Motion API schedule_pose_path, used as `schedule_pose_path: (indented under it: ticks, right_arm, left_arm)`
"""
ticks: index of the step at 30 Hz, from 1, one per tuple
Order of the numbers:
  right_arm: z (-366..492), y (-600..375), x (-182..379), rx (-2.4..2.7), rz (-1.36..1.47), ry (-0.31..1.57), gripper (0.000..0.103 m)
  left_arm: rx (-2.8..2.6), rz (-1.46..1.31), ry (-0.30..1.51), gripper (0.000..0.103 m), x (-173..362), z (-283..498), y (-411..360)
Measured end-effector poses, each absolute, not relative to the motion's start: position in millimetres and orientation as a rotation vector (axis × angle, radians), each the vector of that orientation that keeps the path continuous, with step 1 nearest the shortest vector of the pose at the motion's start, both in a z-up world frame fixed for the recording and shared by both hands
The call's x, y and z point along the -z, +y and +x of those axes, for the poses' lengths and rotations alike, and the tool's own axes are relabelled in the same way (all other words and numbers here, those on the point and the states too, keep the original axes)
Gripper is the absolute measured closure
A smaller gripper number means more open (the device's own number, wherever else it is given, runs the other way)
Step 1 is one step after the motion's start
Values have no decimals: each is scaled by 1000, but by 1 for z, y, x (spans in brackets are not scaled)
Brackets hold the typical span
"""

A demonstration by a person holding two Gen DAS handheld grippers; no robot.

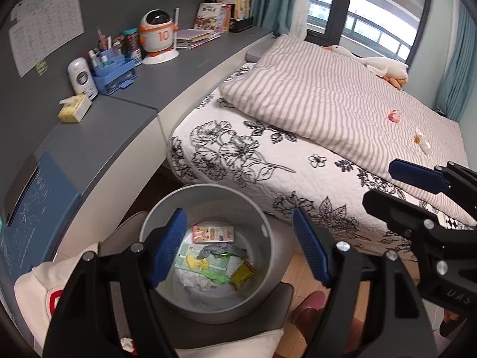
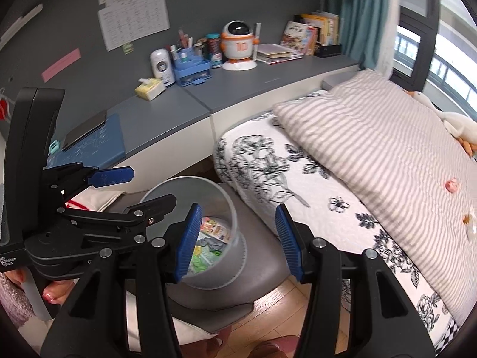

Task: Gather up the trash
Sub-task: 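Move both tools back over the orange bag and clear bag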

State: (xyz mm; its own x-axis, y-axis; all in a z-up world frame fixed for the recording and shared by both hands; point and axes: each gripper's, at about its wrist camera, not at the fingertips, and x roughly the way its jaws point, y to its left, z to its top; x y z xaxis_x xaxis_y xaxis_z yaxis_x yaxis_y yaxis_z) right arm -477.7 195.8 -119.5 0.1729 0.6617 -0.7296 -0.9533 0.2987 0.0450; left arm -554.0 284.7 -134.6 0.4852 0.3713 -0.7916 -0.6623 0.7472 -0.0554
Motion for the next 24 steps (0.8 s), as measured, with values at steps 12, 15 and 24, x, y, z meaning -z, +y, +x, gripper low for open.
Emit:
schedule_pose_path:
  ticks: [12, 15, 24]
  right_arm:
    - [-343, 88, 106, -976, -376, 751, 51]
    - [-302, 51, 102, -902, -338, 758, 50]
    - [-201, -62, 91, -688, -273, 734, 41]
  left_arm:
    - [-469, -272, 870, 30, 122, -409, 209]
    - [-417, -243, 866, 30, 118, -366, 183]
    - [-267, -184, 861, 30, 111, -253, 104]
